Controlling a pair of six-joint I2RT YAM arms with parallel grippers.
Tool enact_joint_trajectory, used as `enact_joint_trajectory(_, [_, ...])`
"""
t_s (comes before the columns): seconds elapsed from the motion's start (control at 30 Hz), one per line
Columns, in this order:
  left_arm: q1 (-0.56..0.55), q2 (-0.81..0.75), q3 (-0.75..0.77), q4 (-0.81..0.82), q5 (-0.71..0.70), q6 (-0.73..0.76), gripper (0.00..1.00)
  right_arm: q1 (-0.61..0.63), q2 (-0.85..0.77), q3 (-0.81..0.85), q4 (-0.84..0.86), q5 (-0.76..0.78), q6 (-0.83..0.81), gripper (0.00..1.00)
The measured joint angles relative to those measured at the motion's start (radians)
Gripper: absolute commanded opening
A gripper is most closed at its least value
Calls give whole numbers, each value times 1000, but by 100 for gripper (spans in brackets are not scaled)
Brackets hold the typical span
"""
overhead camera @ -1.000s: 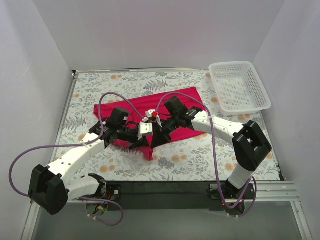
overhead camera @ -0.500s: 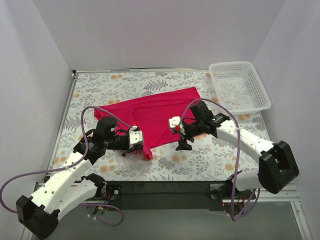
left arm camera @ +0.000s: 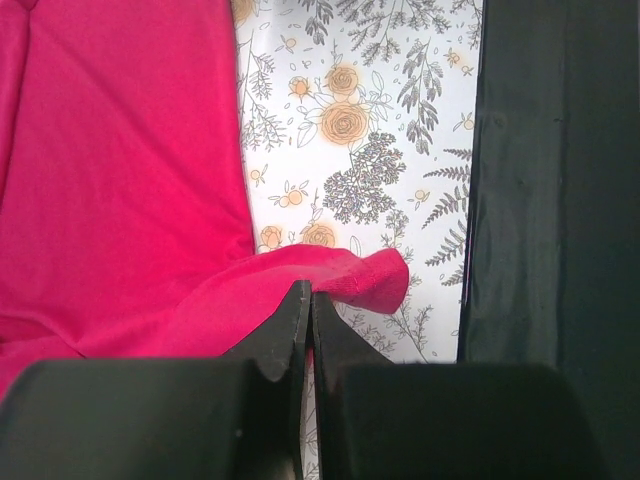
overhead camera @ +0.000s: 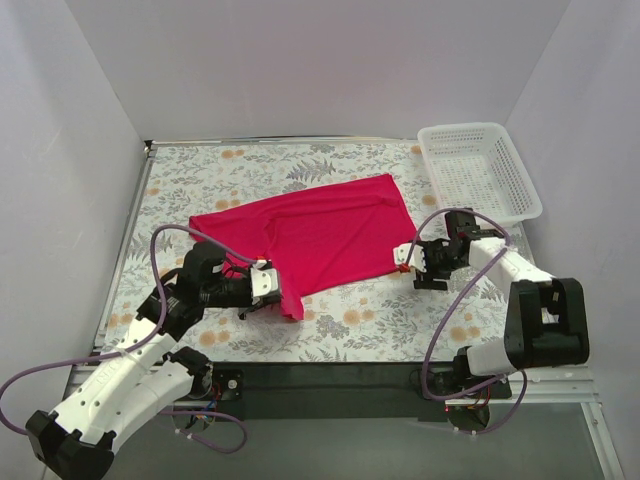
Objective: Fold and stack the t-shirts
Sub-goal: Fold the tshirt
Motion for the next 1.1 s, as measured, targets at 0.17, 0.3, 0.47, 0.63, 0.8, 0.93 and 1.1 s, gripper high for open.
enact_joint_trajectory(0.17, [0, -10, -9, 1, -13, -3, 0, -8, 89, 77, 8, 39, -50, 64])
enact_joint_trajectory(0.3, [0, -33, -34, 1, -16, -7, 0, -13, 95, 95, 19, 61, -74, 61])
enact_joint_trajectory(0.47, [0, -39, -51, 2, -20, -11, 0, -14, 171, 128, 26, 72, -78, 52])
enact_joint_trajectory(0.63, [0, -47, -58, 20, -27, -21, 0, -14, 214, 142, 32, 82, -76, 26])
enact_joint_trajectory(0.8, [0, -75, -104, 34, -35, -30, 0, -26, 215, 142, 32, 87, -74, 1])
enact_joint_trajectory(0.93, [0, -97, -145, 36, -47, -33, 0, -64, 199, 169, 18, 77, -69, 1])
enact_joint_trajectory(1.1, [0, -109, -180, 31, -77, -32, 0, -98, 193, 303, -21, 53, -67, 1])
